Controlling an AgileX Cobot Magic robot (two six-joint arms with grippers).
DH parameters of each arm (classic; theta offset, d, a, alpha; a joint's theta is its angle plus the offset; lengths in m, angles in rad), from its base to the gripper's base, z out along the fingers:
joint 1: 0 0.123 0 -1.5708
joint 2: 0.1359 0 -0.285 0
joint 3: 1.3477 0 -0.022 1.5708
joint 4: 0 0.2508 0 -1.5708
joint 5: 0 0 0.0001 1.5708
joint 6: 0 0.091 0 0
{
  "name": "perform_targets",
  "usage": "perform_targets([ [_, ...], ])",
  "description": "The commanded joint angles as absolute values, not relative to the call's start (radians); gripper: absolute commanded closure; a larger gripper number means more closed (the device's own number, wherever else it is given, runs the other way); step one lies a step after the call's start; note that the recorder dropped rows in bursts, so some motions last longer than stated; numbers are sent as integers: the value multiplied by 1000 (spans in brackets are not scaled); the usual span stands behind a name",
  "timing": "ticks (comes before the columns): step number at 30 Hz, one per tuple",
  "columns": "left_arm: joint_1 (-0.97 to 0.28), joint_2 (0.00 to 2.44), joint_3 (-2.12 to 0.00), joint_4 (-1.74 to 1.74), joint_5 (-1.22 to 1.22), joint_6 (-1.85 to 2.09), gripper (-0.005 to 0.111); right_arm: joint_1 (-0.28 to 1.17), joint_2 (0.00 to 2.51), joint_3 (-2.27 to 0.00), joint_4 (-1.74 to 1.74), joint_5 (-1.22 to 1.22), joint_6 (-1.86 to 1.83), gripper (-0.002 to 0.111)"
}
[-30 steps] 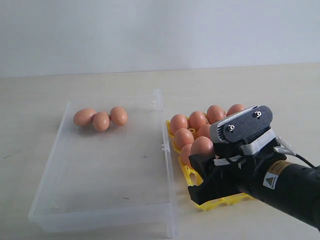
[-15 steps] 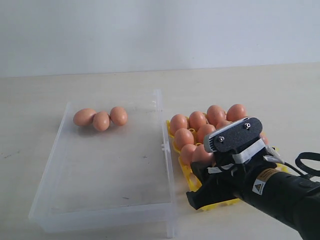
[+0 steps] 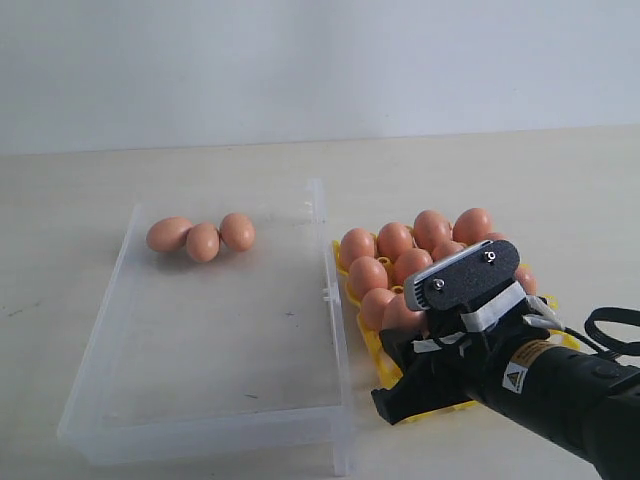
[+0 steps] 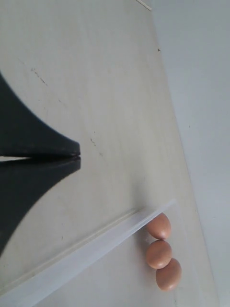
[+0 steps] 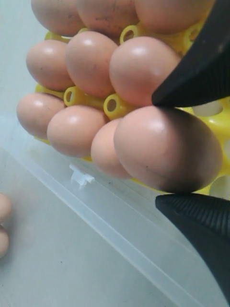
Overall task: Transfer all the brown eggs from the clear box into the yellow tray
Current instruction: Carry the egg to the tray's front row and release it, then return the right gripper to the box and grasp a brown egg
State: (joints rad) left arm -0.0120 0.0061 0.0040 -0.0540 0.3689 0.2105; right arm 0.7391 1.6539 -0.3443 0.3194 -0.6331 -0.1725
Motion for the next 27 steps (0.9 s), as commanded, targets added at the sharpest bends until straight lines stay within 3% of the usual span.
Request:
perform_targets([
  [1,-10,0,0,-62,360,205,107,736,1658,-345,307,-637,-183,61],
  [6,-10,0,0,-62,360,205,107,736,1658,-345,307,-637,-185,41],
  [12,-10,0,0,-62,360,205,107,736,1592,-345,320,-566,-271,43],
  [15,-10,0,0,-62,360,205,107,736,1468,-348,381,-472,-315,56],
  [22,-10,0,0,-62,360,207,107,736,1229,-538,294,-137,-107,105],
  [27,-10,0,0,-62,360,205,107,736,1388,-791,122,123,163,108],
])
